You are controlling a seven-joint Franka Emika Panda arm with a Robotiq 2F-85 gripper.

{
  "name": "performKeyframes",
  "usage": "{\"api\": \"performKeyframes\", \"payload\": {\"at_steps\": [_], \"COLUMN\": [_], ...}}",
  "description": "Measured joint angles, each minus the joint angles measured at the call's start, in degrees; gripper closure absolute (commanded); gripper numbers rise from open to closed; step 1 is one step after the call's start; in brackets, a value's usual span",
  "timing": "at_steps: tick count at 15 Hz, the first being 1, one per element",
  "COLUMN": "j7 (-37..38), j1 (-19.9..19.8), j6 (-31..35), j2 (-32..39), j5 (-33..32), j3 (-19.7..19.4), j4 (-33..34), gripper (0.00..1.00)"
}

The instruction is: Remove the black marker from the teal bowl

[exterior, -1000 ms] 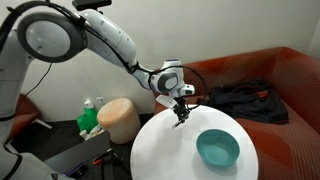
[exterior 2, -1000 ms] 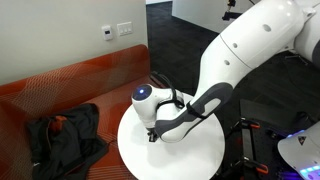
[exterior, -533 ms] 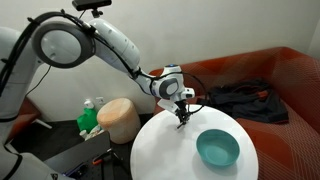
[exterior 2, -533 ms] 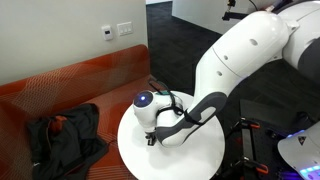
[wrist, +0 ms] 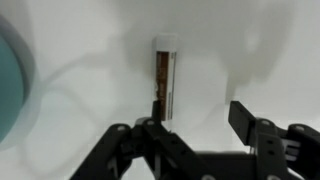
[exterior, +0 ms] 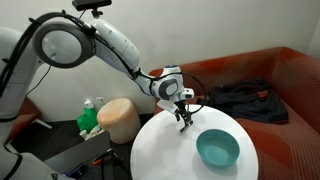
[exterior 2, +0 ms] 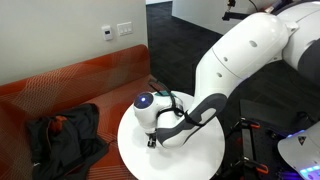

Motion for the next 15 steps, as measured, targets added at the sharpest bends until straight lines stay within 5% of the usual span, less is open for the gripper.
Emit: {"api": "performKeyframes", "payload": {"at_steps": [15], "j7": [8.3], "j1": [1.1], "j6": [12.7], "j2": [-16.3], "j5": [1.7], "j3": [-1.2], "j4": [-17.9], "gripper": [0.0]}}
